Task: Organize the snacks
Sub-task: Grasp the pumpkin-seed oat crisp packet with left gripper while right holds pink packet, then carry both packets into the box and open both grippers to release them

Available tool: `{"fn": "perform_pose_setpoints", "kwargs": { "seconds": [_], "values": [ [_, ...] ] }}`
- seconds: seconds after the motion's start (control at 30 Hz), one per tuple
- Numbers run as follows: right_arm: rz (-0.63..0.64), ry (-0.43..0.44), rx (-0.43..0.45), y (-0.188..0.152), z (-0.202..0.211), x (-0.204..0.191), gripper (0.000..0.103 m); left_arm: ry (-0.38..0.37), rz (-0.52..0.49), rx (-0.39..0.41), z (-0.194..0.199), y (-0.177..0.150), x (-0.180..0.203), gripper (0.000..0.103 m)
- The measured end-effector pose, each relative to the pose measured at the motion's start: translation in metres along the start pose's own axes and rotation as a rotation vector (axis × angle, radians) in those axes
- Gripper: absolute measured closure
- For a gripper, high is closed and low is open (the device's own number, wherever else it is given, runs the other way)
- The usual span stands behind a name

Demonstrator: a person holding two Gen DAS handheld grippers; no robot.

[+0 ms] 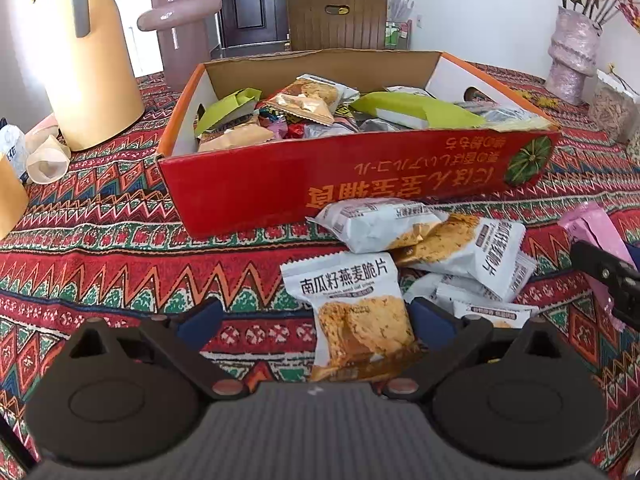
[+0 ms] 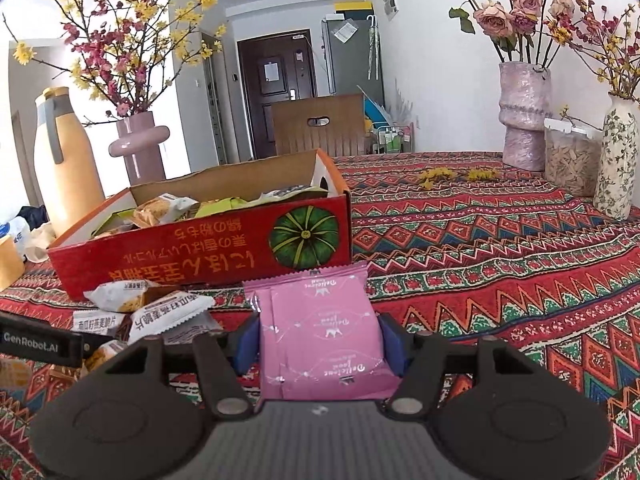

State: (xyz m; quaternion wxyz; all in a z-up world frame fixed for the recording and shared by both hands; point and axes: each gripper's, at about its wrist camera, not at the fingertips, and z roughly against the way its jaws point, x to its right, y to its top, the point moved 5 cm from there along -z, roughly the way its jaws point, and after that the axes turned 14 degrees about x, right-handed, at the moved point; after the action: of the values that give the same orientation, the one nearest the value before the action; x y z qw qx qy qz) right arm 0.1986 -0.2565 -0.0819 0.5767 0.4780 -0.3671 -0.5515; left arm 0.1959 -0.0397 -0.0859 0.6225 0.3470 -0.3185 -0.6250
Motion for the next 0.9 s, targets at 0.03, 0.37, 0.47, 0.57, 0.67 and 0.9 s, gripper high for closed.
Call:
{"fn": "perform_pose_setpoints", "kwargs": {
  "seconds": [0.03,0.37,0.47,0.57,0.67,0.9],
  "values": [
    [0.000,0.000,-0.001,0.000,0.000,0.000,0.042,-0.002,-0.010,0.000,0.001,-0.001,0.002,0.004],
    [0.002,-0.004,-0.007,-0.001,-0.001,0.000,0.042,-0.048,-0.002,0.005,0.004,-0.001,0.008,0.055],
    [0.002,-0.004,-0.008,-0.001,-0.002,0.000,0.042,-0.054,0.001,0.011,0.005,-0.001,0.006,0.059],
    [0.002,-0.004,-0.008,-0.001,-0.002,0.000,0.042,-0.056,0.010,0.014,0.006,0.000,0.004,0.060],
    [0.002,-0.004,-0.008,-0.001,-0.002,0.000,0.042,-0.057,0.017,0.023,0.009,0.000,0.001,0.060],
    [0.008,-0.006,-0.003,-0.001,-0.002,-0.001,0.042,-0.062,0.020,0.069,0.022,0.005,-0.006,0.061]
  ]
}}
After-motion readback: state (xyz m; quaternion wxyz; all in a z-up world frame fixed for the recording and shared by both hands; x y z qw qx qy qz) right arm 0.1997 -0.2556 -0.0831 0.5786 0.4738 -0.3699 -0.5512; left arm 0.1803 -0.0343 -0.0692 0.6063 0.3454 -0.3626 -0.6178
